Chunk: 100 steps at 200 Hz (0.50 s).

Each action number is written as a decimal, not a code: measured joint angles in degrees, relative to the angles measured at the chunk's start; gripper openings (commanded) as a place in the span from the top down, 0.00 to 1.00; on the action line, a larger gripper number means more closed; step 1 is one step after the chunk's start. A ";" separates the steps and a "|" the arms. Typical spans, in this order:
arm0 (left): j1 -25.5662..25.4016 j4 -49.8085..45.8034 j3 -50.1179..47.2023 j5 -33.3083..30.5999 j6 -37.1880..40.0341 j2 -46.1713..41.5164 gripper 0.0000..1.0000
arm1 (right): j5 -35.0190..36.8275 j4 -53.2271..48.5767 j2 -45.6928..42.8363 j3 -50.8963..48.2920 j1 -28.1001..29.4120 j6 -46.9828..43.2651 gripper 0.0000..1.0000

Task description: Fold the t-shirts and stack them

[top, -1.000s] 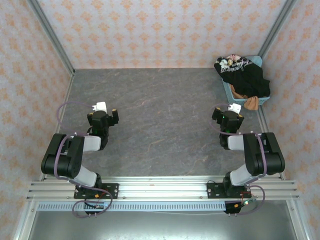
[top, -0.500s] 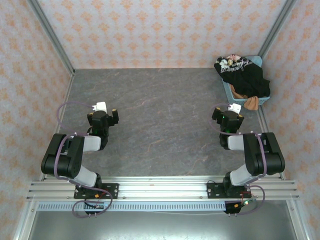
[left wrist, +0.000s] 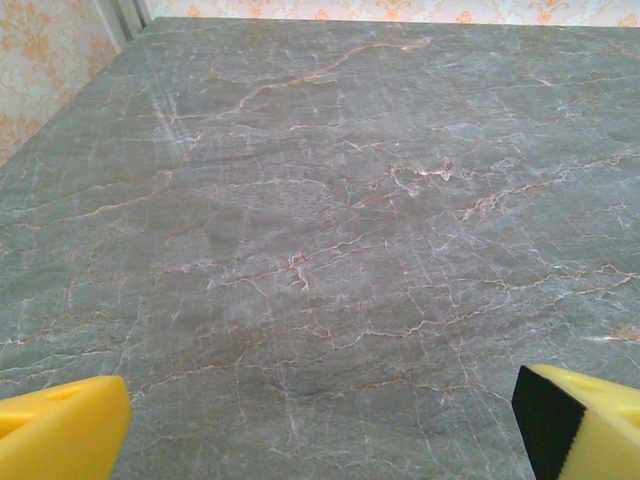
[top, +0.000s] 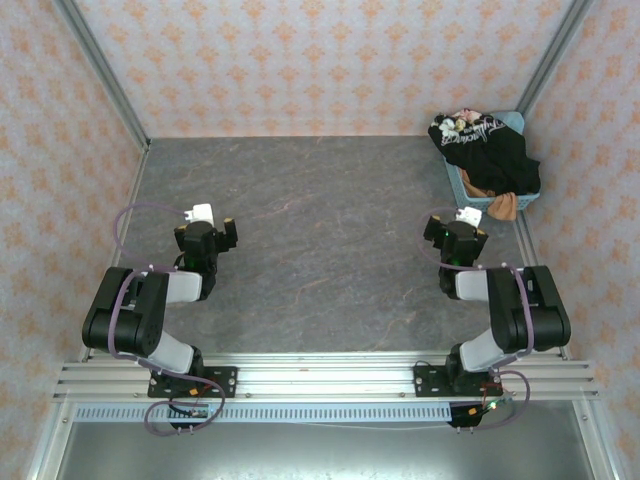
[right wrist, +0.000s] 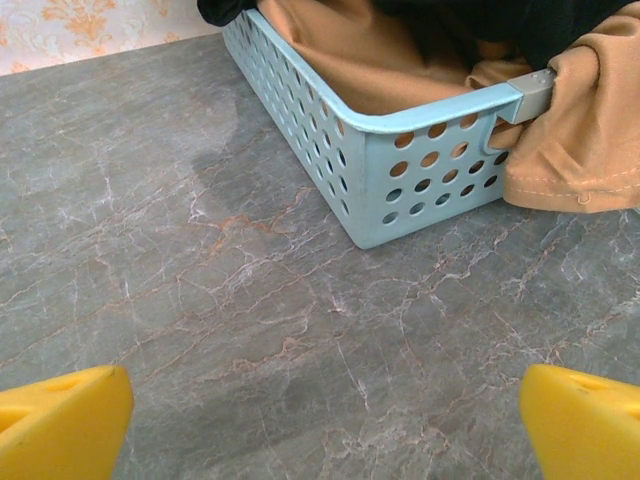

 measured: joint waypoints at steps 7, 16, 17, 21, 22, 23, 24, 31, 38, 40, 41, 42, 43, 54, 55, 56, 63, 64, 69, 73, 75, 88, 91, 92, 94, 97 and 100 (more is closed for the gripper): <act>-0.15 -2.82 0.96 -0.02 0.26 -0.81 0.00 | 0.96 -2.29 -1.70 0.44 0.72 -0.22 0.01; -0.61 -5.99 2.29 -0.68 0.42 -2.45 0.00 | 2.34 -5.05 -4.96 0.98 1.90 -0.44 0.01; -0.70 -6.25 2.40 -0.81 0.44 -2.67 0.00 | 2.45 -5.29 -5.31 1.03 2.01 -0.44 0.01; -1.14 -7.41 2.95 -1.42 0.61 -3.67 0.00 | 3.06 -6.56 -7.37 1.33 2.64 -0.61 0.01; -1.31 -7.80 3.13 -1.68 0.66 -4.24 0.00 | 3.17 -6.73 -7.76 1.40 2.73 -0.61 0.01; -1.44 -7.96 3.17 -1.79 0.70 -4.61 0.00 | 3.26 -6.93 -8.20 1.49 2.84 -0.63 0.01; -1.57 -8.13 3.23 -1.92 0.76 -4.94 0.00 | 3.48 -7.43 -8.96 1.60 3.04 -0.66 0.01; -2.73 -9.33 3.63 -3.06 1.05 -8.02 0.00 | 4.48 -9.90 -12.79 2.69 4.00 -0.68 0.01; -3.80 -10.32 3.91 -3.96 1.36 -11.37 0.00 | 5.55 -13.29 -16.46 4.96 4.76 -0.28 0.01; -4.04 -10.62 4.02 -4.15 1.42 -12.07 0.00 | 5.84 -14.62 -17.35 5.95 4.92 -0.07 0.01; -4.24 -10.84 4.15 -4.35 1.42 -12.74 0.00 | 5.92 -14.91 -17.64 6.25 4.96 -0.09 0.01; -4.35 -10.95 4.24 -4.48 1.40 -13.14 0.00 | 6.14 -15.58 -18.23 7.02 5.05 0.11 0.01; -4.46 -11.08 4.35 -4.61 1.38 -13.51 0.00 | 6.23 -16.09 -18.49 7.48 5.09 0.35 0.01; -5.95 -14.40 7.23 -6.67 0.22 -17.73 0.00 | 8.11 -24.96 -20.70 16.70 5.16 3.02 0.01; -6.10 -14.82 7.80 -6.95 0.02 -18.16 0.00 | 8.33 -25.73 -20.74 18.12 5.16 3.19 0.01; -6.14 -15.30 8.22 -7.13 -0.44 -18.34 0.00 | 8.37 -26.32 -20.72 18.86 5.16 3.54 0.01; -6.51 -21.73 13.38 -9.40 -4.33 -19.45 0.00 | 8.70 -32.74 -20.09 27.19 4.70 6.45 0.01; -6.51 -22.69 14.10 -9.70 -5.01 -19.50 0.00 | 8.76 -33.48 -19.93 28.06 4.66 6.93 0.01; -6.51 -28.61 19.39 -11.56 -8.39 -19.43 0.00 | 9.31 -37.35 -19.06 34.01 4.33 8.85 0.01; -6.38 -34.14 24.24 -13.68 -12.48 -18.88 0.00 | 9.29 -39.80 -18.14 37.94 3.96 10.51 0.01; -6.36 -36.63 26.80 -14.47 -13.88 -18.51 0.00 | 9.31 -40.92 -17.73 40.15 3.72 11.06 0.01; -4.42 -47.60 41.09 -15.19 -22.53 -15.21 0.00 | 7.13 -46.53 -14.40 50.69 1.44 14.78 0.01; -3.56 -49.77 44.74 -13.88 -24.26 -13.90 0.00 | 6.71 -48.39 -13.29 53.16 0.70 15.96 0.01; -3.37 -50.21 45.44 -13.55 -24.61 -13.70 0.00 | 6.67 -48.85 -13.05 53.66 0.55 16.22 0.01; -2.75 -51.32 47.45 -12.96 -25.46 -13.20 0.00 | 6.47 -49.72 -12.44 55.08 0.07 16.63 0.01; -2.12 -52.41 49.75 -11.96 -26.53 -12.20 0.00 | 6.32 -51.12 -11.43 56.89 -0.61 17.46 0.00; -1.46 -53.68 52.00 -10.80 -27.54 -11.28 0.00 | 6.08 -52.98 -10.25 58.86 -1.33 18.40 0.01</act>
